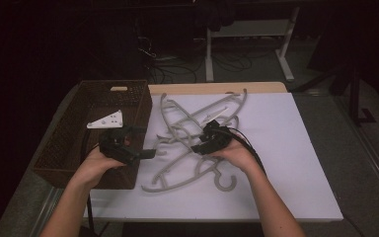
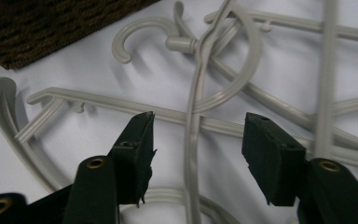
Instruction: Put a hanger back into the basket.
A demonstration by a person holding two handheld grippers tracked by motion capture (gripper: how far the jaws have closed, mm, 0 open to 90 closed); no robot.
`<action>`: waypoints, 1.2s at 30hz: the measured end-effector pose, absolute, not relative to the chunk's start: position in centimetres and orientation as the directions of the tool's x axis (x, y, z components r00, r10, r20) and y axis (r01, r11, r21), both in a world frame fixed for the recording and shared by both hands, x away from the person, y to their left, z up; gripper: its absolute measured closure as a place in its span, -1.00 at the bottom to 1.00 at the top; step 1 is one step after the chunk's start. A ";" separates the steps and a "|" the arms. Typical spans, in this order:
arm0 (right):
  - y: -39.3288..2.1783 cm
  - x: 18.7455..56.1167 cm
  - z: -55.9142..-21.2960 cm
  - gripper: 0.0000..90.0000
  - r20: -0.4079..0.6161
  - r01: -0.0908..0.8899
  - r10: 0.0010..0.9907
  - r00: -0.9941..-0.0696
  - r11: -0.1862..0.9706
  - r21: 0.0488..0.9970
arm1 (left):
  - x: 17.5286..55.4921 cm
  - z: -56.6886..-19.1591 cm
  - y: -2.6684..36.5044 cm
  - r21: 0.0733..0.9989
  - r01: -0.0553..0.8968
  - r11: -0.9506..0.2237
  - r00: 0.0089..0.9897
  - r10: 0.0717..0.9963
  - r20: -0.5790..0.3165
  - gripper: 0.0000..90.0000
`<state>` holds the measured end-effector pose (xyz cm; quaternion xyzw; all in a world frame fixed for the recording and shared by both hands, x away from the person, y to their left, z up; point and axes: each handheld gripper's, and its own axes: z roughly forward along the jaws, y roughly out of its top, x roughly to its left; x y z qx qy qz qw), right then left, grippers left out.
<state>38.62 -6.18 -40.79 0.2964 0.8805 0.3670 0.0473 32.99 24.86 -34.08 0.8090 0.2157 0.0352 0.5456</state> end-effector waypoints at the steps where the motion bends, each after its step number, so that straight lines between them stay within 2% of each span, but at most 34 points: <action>1: -5.7 38.7 -41.1 0.05 0.130 0.485 0.552 -0.824 0.566 0.666 | 33.0 -34.1 24.9 0.898 0.311 -0.311 0.904 0.388 -0.178 -1.00; 2: -5.7 38.7 -41.1 0.05 0.130 0.485 0.552 -0.824 0.566 0.666 | 33.0 -34.1 24.9 0.898 0.311 -0.311 0.904 0.388 -0.178 -1.00; 3: -5.0 38.8 -41.7 0.20 0.115 0.484 0.550 -0.827 0.593 0.643 | 33.0 -34.1 24.9 0.898 0.310 -0.312 0.905 0.387 -0.178 -1.00; 4: -5.0 38.8 -41.7 0.20 0.115 0.484 0.550 -0.827 0.593 0.643 | 33.0 -34.1 24.9 0.898 0.310 -0.312 0.905 0.387 -0.178 -1.00; 6: -4.6 38.9 -42.3 0.36 0.105 0.484 0.546 -0.831 0.618 0.619 | 32.9 -34.1 24.8 0.898 0.309 -0.312 0.906 0.384 -0.178 -1.00; 8: -4.6 38.9 -42.4 0.39 0.097 0.480 0.542 -0.835 0.630 0.611 | 32.9 -34.1 24.8 0.898 0.309 -0.313 0.906 0.384 -0.178 -1.00; 13: -4.5 38.9 -43.1 0.74 0.089 0.471 0.528 -0.845 0.653 0.593 | 32.9 -34.1 24.7 0.899 0.311 -0.308 0.905 0.384 -0.182 -1.00; 26: -6.9 37.8 -42.4 0.79 0.079 0.435 0.501 -0.862 0.652 0.621 | 32.8 -34.1 24.6 0.898 0.309 -0.312 0.906 0.383 -0.179 -1.00; 36: -11.3 35.7 -41.9 0.79 0.093 0.422 0.481 -0.872 0.639 0.644 | 32.8 -34.1 24.5 0.896 0.306 -0.321 0.908 0.382 -0.173 -1.00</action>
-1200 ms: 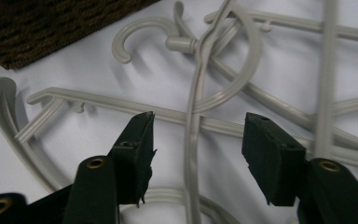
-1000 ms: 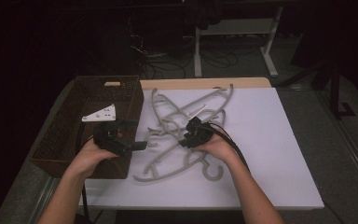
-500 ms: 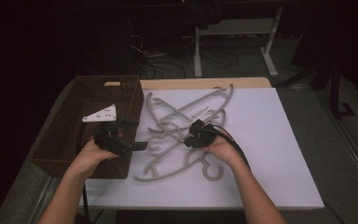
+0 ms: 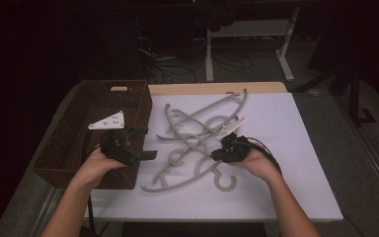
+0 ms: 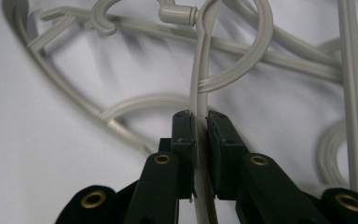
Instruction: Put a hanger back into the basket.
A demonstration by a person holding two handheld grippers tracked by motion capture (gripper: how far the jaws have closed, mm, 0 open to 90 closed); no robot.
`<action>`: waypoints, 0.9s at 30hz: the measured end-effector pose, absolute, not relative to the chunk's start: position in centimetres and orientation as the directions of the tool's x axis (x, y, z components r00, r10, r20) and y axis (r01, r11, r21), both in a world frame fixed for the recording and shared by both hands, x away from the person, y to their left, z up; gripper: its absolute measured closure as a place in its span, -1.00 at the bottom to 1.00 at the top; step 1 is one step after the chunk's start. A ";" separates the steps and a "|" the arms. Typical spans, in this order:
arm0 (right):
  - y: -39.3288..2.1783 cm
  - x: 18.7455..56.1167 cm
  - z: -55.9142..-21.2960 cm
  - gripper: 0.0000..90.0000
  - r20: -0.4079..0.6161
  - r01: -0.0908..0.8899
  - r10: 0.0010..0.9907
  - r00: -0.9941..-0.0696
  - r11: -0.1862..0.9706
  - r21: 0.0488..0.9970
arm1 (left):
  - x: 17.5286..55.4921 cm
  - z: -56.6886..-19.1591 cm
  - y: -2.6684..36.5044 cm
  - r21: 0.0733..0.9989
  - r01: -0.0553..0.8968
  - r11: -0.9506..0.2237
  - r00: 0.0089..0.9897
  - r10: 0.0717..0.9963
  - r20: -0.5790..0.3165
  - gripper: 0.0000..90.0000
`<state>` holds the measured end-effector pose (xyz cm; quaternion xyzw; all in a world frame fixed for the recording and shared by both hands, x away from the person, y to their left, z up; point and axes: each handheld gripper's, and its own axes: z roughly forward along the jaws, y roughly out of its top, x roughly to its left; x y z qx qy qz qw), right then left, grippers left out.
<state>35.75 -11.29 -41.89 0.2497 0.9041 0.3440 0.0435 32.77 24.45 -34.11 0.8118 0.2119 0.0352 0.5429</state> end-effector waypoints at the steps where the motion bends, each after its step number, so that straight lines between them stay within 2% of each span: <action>1: -12.1 35.3 -41.9 0.79 0.102 0.422 0.478 -0.873 0.633 0.650 | 32.7 -34.1 24.4 0.896 0.306 -0.322 0.908 0.382 -0.172 -1.00; 14: -15.3 34.3 -42.8 0.77 0.111 0.433 0.475 -0.873 0.652 0.622 | 32.7 -34.1 24.4 0.894 0.304 -0.328 0.909 0.380 -0.169 -1.00; 15: -15.3 34.4 -42.9 0.65 0.111 0.434 0.476 -0.873 0.652 0.621 | 32.7 -34.1 24.4 0.895 0.305 -0.325 0.909 0.380 -0.172 -1.00; 16: -15.3 34.4 -42.9 0.65 0.111 0.434 0.476 -0.873 0.652 0.621 | 32.7 -34.1 24.4 0.895 0.305 -0.325 0.909 0.380 -0.172 -1.00; 18: -15.2 34.5 -42.2 0.50 0.110 0.439 0.492 -0.864 0.626 0.644 | 32.7 -34.1 24.4 0.894 0.307 -0.327 0.909 0.380 -0.174 -1.00; 27: -12.0 36.7 -40.2 0.42 0.108 0.457 0.530 -0.841 0.589 0.666 | 32.7 -34.1 24.4 0.894 0.307 -0.326 0.909 0.380 -0.174 -1.00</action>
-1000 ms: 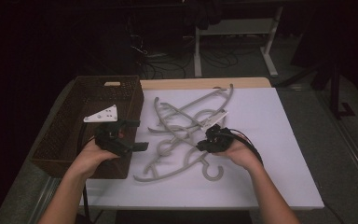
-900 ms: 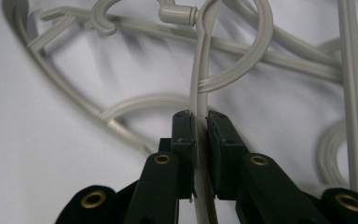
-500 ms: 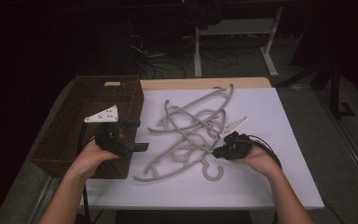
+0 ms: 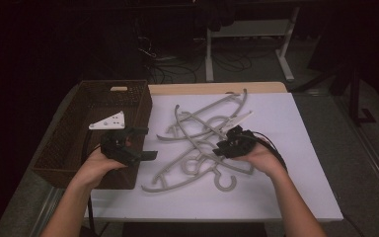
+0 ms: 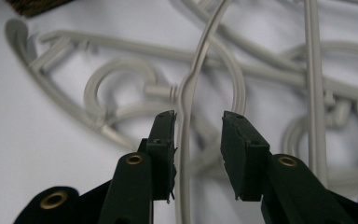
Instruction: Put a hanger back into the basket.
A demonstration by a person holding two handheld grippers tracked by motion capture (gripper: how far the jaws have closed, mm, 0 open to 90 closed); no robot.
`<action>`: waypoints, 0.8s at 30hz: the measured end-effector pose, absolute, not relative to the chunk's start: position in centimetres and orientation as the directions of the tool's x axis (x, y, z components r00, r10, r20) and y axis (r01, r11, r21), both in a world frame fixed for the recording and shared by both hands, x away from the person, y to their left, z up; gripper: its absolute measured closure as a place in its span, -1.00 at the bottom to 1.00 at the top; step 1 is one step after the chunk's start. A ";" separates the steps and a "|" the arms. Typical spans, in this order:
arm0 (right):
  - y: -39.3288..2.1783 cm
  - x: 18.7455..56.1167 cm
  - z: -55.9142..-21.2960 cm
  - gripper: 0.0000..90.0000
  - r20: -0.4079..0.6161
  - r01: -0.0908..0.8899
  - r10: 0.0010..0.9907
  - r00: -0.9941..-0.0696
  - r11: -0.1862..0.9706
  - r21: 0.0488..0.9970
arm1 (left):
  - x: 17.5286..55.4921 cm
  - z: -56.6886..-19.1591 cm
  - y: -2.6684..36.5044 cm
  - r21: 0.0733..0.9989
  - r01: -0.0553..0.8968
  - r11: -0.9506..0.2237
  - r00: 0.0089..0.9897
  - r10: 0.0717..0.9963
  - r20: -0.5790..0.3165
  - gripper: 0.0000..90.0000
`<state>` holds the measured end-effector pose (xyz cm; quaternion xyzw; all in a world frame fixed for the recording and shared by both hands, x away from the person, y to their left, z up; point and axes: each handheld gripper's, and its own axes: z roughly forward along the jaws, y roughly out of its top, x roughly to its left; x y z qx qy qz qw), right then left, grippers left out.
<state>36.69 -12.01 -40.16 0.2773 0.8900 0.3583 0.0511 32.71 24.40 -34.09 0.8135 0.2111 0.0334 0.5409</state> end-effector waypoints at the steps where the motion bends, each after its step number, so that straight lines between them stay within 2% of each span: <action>1: -10.8 37.6 -40.0 0.42 0.107 0.467 0.544 -0.832 0.584 0.663 | 32.7 -34.1 24.4 0.894 0.307 -0.325 0.909 0.379 -0.175 -1.00; 11: -4.7 41.8 -40.3 0.38 0.127 0.515 0.581 -0.804 0.574 0.637 | 32.7 -34.1 24.5 0.896 0.308 -0.321 0.910 0.373 -0.179 -1.00; 19: -2.2 43.6 -41.8 0.39 0.122 0.549 0.607 -0.785 0.592 0.590 | 32.7 -34.1 24.5 0.896 0.308 -0.320 0.911 0.372 -0.180 -1.00; 24: -1.6 44.0 -43.2 0.61 0.102 0.545 0.601 -0.792 0.623 0.561 | 32.7 -34.1 24.5 0.896 0.307 -0.321 0.912 0.369 -0.180 -1.00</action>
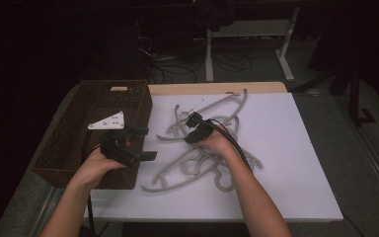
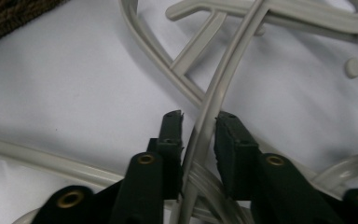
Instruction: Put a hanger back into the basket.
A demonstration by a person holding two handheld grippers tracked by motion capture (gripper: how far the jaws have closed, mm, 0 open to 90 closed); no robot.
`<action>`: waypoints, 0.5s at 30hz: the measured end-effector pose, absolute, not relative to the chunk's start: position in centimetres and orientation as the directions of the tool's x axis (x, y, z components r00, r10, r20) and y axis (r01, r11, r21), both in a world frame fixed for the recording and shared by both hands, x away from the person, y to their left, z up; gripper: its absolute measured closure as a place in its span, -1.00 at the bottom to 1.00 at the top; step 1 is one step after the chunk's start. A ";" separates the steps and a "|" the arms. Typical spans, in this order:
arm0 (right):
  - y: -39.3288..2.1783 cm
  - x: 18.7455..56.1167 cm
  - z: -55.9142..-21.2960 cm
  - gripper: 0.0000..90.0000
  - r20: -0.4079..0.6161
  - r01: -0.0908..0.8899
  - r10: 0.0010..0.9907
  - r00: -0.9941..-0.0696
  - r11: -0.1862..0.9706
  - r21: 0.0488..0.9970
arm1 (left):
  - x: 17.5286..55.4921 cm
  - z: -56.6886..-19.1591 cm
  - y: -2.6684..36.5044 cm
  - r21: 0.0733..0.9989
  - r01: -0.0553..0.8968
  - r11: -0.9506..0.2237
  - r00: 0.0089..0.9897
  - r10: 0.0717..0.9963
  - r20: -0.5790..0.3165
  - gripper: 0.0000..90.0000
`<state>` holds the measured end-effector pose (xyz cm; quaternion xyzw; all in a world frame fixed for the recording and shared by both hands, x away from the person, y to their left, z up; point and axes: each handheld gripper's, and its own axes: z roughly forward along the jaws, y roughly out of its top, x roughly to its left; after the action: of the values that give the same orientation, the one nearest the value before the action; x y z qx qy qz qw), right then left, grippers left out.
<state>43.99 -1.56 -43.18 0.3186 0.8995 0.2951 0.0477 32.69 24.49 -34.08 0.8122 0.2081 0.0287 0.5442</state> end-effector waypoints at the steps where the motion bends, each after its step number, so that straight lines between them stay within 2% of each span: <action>1: -1.5 43.9 -43.2 0.63 0.103 0.545 0.602 -0.792 0.620 0.564 | 32.7 -34.1 24.5 0.896 0.307 -0.320 0.911 0.370 -0.181 -1.00; 6: -1.3 43.1 -42.7 0.76 0.075 0.494 0.555 -0.829 0.662 0.564 | 32.7 -34.1 24.5 0.896 0.306 -0.321 0.912 0.370 -0.179 -1.00; 15: -1.0 40.0 -41.7 0.77 0.058 0.361 0.405 -0.912 0.729 0.582 | 32.6 -34.1 24.3 0.894 0.306 -0.328 0.913 0.367 -0.178 -1.00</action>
<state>40.02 -1.01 -41.68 0.2061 0.9291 0.3050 0.0367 32.60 24.34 -34.08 0.8143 0.2066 0.0283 0.5418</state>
